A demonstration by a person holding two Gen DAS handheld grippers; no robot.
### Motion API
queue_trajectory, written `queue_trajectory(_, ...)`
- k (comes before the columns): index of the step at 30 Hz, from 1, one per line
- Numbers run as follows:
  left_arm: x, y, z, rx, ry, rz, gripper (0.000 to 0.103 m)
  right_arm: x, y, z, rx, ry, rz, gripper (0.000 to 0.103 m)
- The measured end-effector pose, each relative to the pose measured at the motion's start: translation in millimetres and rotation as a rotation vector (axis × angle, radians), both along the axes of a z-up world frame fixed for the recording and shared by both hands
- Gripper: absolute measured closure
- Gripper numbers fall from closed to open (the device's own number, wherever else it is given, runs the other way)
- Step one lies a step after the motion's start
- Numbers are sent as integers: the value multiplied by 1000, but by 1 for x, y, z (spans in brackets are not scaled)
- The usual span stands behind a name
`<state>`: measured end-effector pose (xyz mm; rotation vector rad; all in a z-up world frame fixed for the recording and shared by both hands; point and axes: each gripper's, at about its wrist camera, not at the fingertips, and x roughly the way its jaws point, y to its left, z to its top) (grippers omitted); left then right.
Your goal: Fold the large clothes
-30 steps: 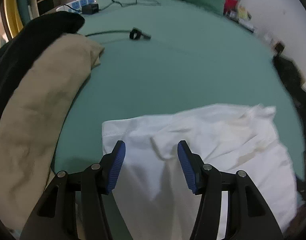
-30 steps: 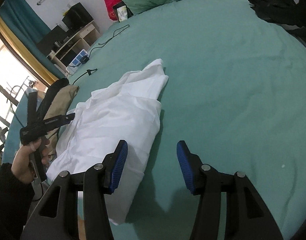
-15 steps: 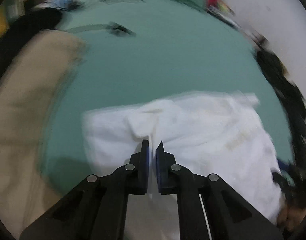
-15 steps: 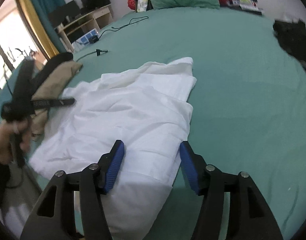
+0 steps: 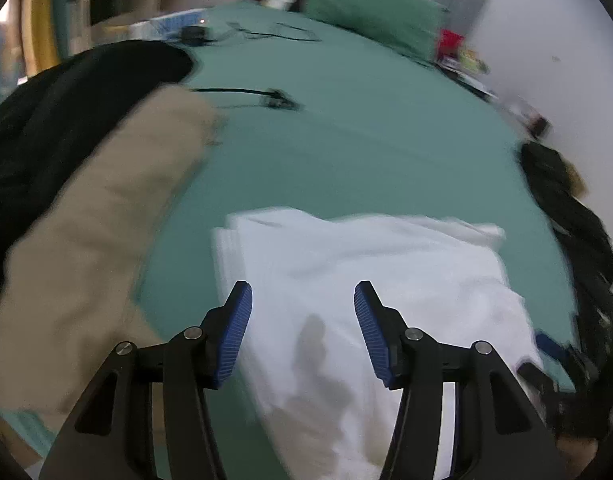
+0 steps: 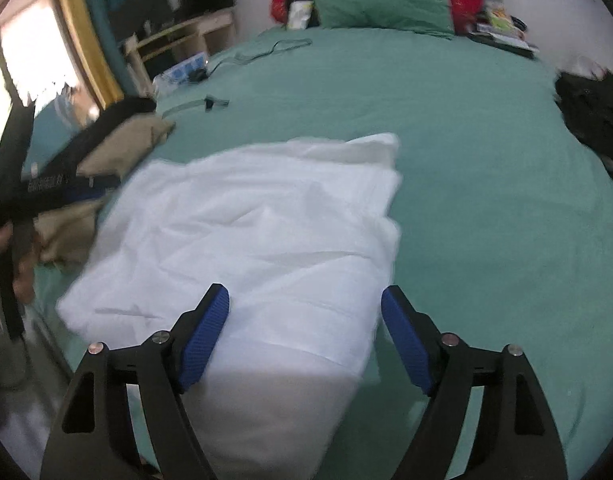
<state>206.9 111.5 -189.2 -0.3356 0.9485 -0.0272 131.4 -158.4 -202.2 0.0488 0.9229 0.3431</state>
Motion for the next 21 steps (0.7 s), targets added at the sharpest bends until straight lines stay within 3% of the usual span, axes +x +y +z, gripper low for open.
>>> queue_trajectory(2,-1,-19,-7,-55,34,-94,47,-5,-17,7,35,-10,-46,24)
queue_trajectory(5,0,-46,-35,-124,152,-252,46,-11,-50,11,94,-3,-136,24)
queue_trajectory(6,-2,-53,-45,-129,188,-272,46,-12,-57,10,97,3,-154,24)
queue_trajectory(8,-8,-54,-44,-137,154,-251,46,-12,-70,6,96,17,-189,23)
queue_trajectory(10,-11,-47,-44,-204,144,-255,48,-12,-78,2,124,31,-203,23)
queue_trajectory(11,-13,-42,-45,-241,138,-260,77,-11,-78,2,147,34,-203,24)
queue_trajectory(12,-16,-38,-43,-254,139,-260,97,-10,-81,-1,206,41,-198,24)
queue_trajectory(15,-36,-22,-26,-215,86,-231,98,-9,-77,-7,291,74,-166,24)
queue_trajectory(18,-54,-5,-13,-177,40,-176,98,-11,-52,-15,230,106,-81,24)
queue_trajectory(21,-66,3,-16,-108,47,-141,98,-17,-28,-26,164,106,-35,24)
